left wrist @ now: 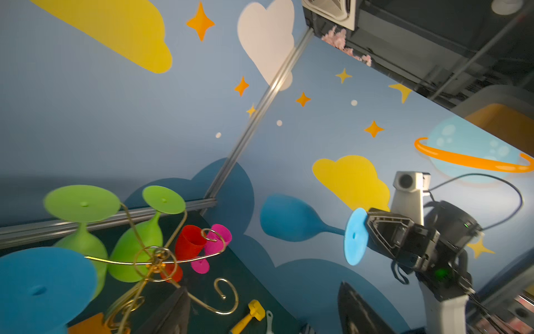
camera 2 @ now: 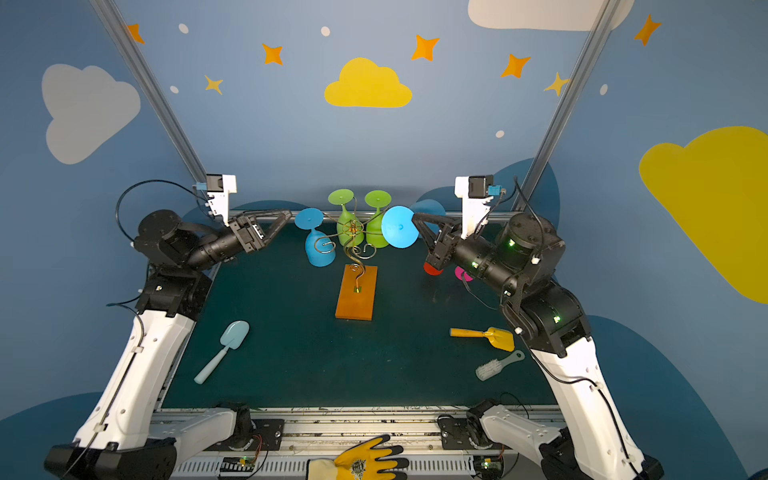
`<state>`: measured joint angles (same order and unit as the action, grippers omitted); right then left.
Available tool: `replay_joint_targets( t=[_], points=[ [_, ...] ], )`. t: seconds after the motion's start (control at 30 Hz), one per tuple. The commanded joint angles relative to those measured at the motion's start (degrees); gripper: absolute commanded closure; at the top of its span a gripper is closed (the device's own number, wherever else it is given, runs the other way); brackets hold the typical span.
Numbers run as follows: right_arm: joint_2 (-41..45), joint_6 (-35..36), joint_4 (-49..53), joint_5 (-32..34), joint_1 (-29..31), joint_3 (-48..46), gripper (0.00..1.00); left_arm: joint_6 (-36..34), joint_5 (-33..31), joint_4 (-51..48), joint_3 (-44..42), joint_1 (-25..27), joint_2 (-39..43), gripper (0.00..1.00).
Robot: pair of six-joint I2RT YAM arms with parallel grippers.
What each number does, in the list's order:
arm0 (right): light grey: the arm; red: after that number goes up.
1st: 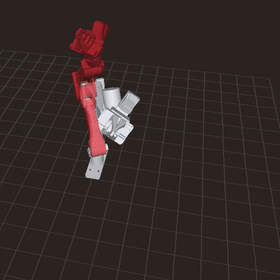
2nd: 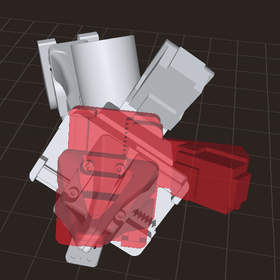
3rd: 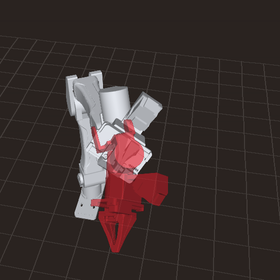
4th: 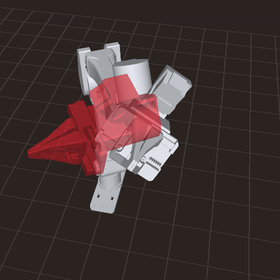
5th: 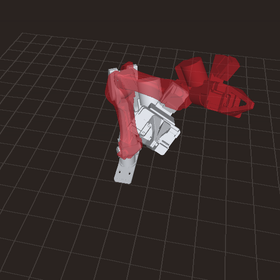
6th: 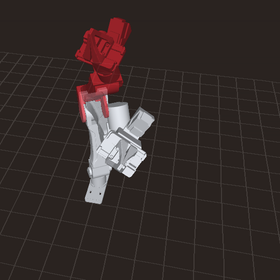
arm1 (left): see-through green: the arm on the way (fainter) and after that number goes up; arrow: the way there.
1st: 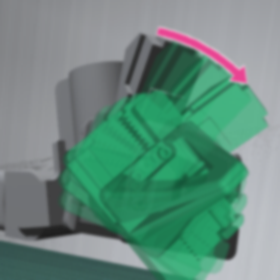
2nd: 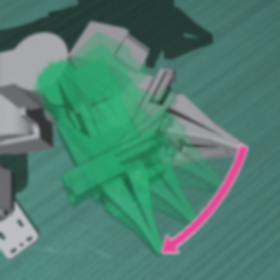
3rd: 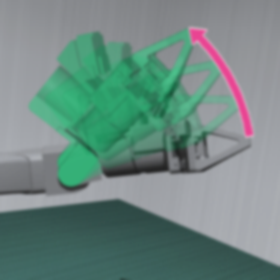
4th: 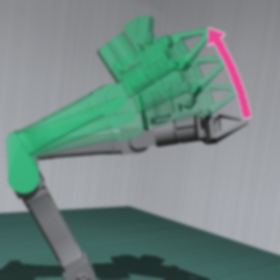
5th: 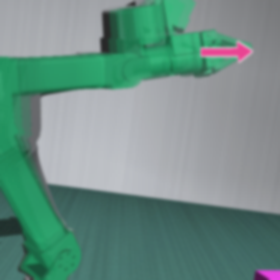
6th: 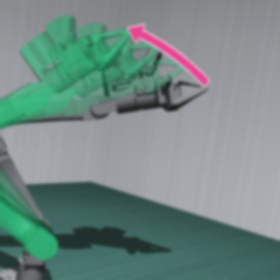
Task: Take the wine glass off the wine glass rack
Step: 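Raise the blue glass with the right gripper while the left gripper swings toward it, then close the left gripper on the flat foot of the blue glass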
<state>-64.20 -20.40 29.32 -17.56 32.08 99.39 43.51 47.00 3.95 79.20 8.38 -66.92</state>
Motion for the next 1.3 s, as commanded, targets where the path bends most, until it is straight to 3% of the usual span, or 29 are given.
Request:
replay_joint_targets(
  t=[0.0, 0.33, 0.67, 0.83, 1.03, 1.27],
  points=[
    [-1.78, 3.95, 2.33, -3.24, 1.07, 3.32, 1.00, -0.87, 2.65, 1.81, 3.59, 4.18, -2.67, 0.22],
    [-5.52, 7.40, 3.30, -2.12, 6.82, 6.69, 1.00, 1.52, 4.13, 6.25, 7.79, 12.00, -10.66, 0.24],
    [-8.30, 7.12, 1.19, -2.28, 7.95, 7.21, 1.00, 4.75, 7.93, 11.29, 8.52, 16.31, -14.16, 0.28],
    [-9.25, 6.70, 0.10, -2.56, 8.00, 7.41, 1.00, 6.72, 9.15, 13.76, 8.06, 16.70, -14.12, 0.30],
    [-7.71, 6.55, -0.05, -1.97, 7.94, 7.00, 1.00, 2.39, 5.28, 8.45, 7.72, 14.26, -11.47, 0.27],
    [-4.37, 6.43, -1.48, -0.12, 7.58, 4.80, 1.00, 10.00, 6.02, 17.89, 4.46, 9.29, -9.79, 0.28]
  ],
)
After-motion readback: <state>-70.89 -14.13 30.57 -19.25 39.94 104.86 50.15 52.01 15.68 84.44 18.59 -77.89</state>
